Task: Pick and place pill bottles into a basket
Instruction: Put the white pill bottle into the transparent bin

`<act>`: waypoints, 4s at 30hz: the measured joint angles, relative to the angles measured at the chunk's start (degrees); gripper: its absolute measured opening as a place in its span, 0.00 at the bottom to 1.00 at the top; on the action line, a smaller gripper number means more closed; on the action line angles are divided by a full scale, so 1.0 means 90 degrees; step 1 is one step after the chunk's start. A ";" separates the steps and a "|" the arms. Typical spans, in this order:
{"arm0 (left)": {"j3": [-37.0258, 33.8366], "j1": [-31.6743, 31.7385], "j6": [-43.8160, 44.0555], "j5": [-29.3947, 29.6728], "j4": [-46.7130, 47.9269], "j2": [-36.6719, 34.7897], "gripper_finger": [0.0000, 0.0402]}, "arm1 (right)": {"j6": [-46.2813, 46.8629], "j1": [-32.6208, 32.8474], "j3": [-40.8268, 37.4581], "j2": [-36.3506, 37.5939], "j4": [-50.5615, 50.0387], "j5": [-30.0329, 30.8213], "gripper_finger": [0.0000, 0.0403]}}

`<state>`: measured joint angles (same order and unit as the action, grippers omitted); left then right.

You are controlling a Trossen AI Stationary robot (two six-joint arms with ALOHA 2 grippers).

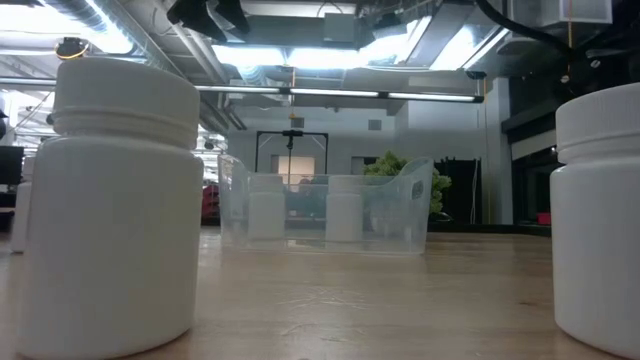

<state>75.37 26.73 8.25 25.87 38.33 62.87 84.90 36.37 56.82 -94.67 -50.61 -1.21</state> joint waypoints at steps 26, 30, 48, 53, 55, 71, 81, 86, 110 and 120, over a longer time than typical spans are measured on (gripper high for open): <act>-0.0002 0.0000 0.0000 -0.0002 0.0002 0.0000 0.84 | -0.0885 -0.0460 0.0580 0.0002 -0.0369 -0.0058 0.42; -0.0001 0.0001 -0.0157 -0.0002 0.0002 0.0001 0.84 | -0.1322 -0.0760 0.0869 0.0000 -0.0844 -0.0032 0.42; -0.0002 -0.0001 -0.0967 -0.0005 0.0002 0.0001 0.84 | -0.2677 -0.2003 0.1987 0.0000 -0.1392 0.0979 0.42; -0.0001 0.0001 -0.0945 -0.0005 0.0000 0.0000 0.84 | -0.2960 -0.2210 0.2220 0.0000 -0.1388 0.1106 0.42; -0.0002 -0.0001 -0.1101 -0.0003 -0.0040 0.0001 0.84 | -0.3045 -0.2286 0.2279 0.0000 -0.1379 0.1148 0.42; -0.0001 0.0000 -0.1638 0.0005 -0.0579 0.0000 0.84 | -0.4107 -0.2873 0.2302 0.0000 -0.0793 0.1361 0.42; 0.0000 -0.0001 -0.1731 0.0156 -0.1041 -0.0029 0.84 | -0.4641 -0.3150 0.2302 0.0000 -0.0367 0.1355 0.42; 0.0000 0.0001 -0.1999 0.0611 -0.1291 -0.0107 0.84 | -0.4934 -0.3254 0.2302 0.0000 -0.0264 0.1338 0.42; 0.0000 0.0805 -0.1816 0.1369 -0.1574 -0.0124 0.84 | -0.7132 -0.3917 0.3239 -0.0254 -0.0627 0.0440 0.42; 0.0000 0.0805 -0.1834 0.1266 -0.1574 -0.0124 0.84 | -0.7182 -0.3602 0.4376 -0.1312 -0.1651 0.0151 0.42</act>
<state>75.37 33.98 -8.25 37.26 24.16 61.76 20.26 3.95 96.20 -106.48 -65.47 0.14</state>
